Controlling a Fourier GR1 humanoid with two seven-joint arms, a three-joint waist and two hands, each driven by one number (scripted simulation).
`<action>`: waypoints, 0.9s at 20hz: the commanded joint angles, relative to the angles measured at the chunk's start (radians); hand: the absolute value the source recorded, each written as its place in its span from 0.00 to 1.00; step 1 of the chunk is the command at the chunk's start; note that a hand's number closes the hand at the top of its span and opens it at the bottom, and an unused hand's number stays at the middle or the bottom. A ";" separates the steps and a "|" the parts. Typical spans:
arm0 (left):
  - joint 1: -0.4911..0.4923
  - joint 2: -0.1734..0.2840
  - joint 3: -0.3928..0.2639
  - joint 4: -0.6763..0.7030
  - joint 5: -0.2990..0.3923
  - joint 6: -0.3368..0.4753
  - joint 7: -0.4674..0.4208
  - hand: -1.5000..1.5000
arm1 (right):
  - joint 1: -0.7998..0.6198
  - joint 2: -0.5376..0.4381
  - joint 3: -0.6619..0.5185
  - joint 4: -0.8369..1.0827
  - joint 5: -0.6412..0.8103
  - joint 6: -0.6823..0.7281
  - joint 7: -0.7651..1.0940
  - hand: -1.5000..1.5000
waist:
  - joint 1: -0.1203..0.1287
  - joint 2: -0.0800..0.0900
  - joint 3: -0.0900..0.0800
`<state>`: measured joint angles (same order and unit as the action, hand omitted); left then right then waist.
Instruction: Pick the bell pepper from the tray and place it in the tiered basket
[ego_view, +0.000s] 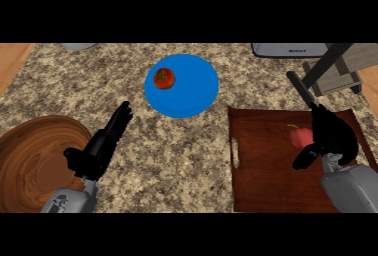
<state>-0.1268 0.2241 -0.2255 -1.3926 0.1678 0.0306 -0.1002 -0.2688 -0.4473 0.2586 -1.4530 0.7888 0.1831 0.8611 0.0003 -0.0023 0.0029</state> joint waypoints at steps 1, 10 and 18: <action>-0.020 -0.015 0.034 0.122 -0.027 -0.028 -0.050 0.50 | 0.066 0.021 -0.016 0.032 0.033 -0.031 -0.058 0.00 | -0.003 0.003 -0.003; 0.010 -0.028 0.061 -0.002 -0.067 -0.052 0.033 0.50 | -0.030 0.071 -0.120 0.217 0.091 -0.056 -0.187 0.00 | 0.004 0.003 -0.003; 0.024 -0.073 0.073 0.021 -0.082 -0.046 0.019 0.50 | 0.029 0.124 -0.110 0.143 0.096 -0.140 -0.303 1.00 | -0.002 0.002 -0.003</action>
<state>-0.1173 0.1737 -0.1565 -1.3998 0.1007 -0.0336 -0.0824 -0.2660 -0.3471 0.1370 -1.2599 0.8769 0.0931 0.6150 0.0005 -0.0024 0.0032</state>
